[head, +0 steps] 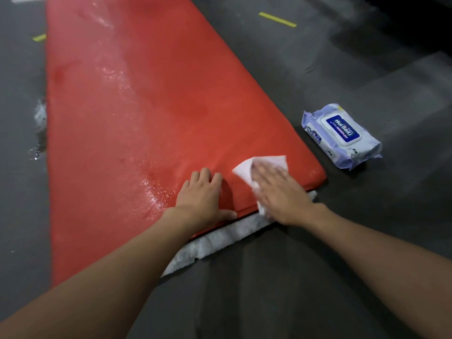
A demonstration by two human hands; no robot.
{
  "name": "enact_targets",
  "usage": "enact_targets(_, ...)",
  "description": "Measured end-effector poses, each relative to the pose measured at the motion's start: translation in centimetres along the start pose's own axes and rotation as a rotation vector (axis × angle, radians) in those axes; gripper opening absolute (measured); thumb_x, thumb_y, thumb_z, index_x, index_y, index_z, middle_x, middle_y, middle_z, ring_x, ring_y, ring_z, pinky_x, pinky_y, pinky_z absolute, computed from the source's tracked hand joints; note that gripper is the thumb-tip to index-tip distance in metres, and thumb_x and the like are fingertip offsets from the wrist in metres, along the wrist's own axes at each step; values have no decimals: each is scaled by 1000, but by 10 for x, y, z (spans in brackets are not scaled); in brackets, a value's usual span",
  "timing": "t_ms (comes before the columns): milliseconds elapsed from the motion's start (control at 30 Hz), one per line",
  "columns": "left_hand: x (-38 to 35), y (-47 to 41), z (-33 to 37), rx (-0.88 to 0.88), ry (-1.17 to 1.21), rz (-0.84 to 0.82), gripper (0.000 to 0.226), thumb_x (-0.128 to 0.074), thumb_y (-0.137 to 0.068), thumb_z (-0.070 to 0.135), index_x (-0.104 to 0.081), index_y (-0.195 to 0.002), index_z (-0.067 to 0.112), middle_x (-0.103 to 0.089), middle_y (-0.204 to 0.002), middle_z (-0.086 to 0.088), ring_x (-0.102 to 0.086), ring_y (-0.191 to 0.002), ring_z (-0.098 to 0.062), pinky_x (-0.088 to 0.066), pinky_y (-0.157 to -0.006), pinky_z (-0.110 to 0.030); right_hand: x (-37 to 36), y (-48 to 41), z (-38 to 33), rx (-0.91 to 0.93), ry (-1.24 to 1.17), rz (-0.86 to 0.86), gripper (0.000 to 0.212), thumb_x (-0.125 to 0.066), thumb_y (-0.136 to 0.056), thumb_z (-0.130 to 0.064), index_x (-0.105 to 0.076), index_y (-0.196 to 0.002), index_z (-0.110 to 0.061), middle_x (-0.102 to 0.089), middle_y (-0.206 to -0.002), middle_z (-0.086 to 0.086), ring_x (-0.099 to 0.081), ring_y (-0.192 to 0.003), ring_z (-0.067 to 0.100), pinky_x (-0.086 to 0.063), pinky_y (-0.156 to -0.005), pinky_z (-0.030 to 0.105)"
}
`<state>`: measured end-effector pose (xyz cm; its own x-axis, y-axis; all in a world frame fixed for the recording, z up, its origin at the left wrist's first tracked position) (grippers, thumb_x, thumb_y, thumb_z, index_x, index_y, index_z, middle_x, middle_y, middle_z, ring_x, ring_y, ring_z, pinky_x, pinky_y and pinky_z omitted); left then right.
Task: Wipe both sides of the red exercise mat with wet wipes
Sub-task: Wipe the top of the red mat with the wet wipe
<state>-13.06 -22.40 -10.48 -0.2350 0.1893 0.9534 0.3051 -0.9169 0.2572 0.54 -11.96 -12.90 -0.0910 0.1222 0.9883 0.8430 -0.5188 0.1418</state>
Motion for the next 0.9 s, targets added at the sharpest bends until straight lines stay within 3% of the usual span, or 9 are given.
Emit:
enact_targets(100, 1, 3, -6, -11, 34, -9, 83, -72, -66, 68, -41, -123, 17, -39, -129, -3, -38, -120, -26, -37, -97, -39, 0, -6, 6, -265, -64, 11, 62, -17, -105, -43, -4, -158, -14, 4, -167, 4, 7, -153, 17, 4, -122, 38)
enact_targets(233, 2, 9, -13, -62, 27, -35, 80, -73, -74, 55, -39, -138, 20, -33, -143, 2, -34, -130, -22, -32, -101, -39, -10, 6, -52, 153, -12, -10, 60, -14, -105, -44, -10, -158, -16, -2, -167, 4, 1, -153, 19, 0, -121, 38)
enact_targets(267, 1, 12, -15, -66, 8, -28, 80, -73, -76, 52, -37, -141, 21, -31, -146, 4, -32, -133, -21, -30, -102, -38, -7, 2, -44, 167, 6, -10, 59, -15, -106, -41, -9, -158, -16, -2, -167, 2, 1, -153, 17, -1, -121, 38)
enact_targets(367, -4, 22, -27, 44, -31, 38, 81, -70, -76, 59, -35, -139, 21, -30, -142, -3, -28, -129, -27, -27, -102, -40, 0, -9, -17, -146, -72, -6, 60, -15, -105, -40, -4, -158, -15, 3, -167, 2, 7, -153, 16, 2, -122, 40)
enact_targets(533, -1, 37, -57, 191, 95, 39, 96, -70, -65, 72, -33, -137, 20, -30, -143, -4, -27, -132, -28, -30, -106, -44, -10, 6, -71, 241, -3, -38, 63, -4, -101, -46, -3, -159, -20, 4, -166, -1, 5, -153, 16, 4, -121, 38)
enact_targets(667, -4, 46, -72, 145, 212, -53, 108, -81, -69, 53, -21, -150, 13, -17, -156, -5, -17, -143, -25, -22, -118, -42, -4, -11, -53, -38, -69, -8, 64, -7, -101, -45, 1, -158, -18, 7, -166, 1, 10, -152, 16, 7, -121, 40)
enact_targets(800, -4, 59, -79, 239, 92, -5, 102, -76, -69, 62, -25, -147, 21, -17, -152, -7, -15, -140, -30, -22, -113, -48, -15, 8, -100, 334, 0, -67, 66, 3, -99, -49, 2, -158, -19, 11, -165, 0, 13, -152, 18, 5, -123, 41)
enact_targets(833, -2, 62, -82, 278, 59, 10, 101, -74, -66, 67, -28, -144, 22, -21, -148, -7, -20, -137, -31, -25, -109, -48, -12, 3, -93, 346, 4, -85, 64, 3, -100, -48, 4, -158, -21, 12, -165, -2, 13, -152, 16, 4, -123, 40)
enact_targets(900, -2, 67, -90, 299, 88, -6, 103, -75, -64, 69, -29, -143, 20, -25, -147, -6, -24, -135, -29, -28, -107, -47, -4, -12, -71, 130, -44, -67, 62, -3, -102, -45, 5, -158, -21, 10, -166, -2, 12, -152, 15, 5, -123, 41)
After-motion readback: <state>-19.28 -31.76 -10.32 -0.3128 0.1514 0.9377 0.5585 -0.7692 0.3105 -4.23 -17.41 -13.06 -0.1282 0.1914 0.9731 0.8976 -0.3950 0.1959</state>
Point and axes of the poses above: each hand's wrist, its own y-axis away from the middle knuckle, its own x-axis out of the back of the hand, z = x × y, the point moved 7 cm from there along -y, towards the middle knuckle
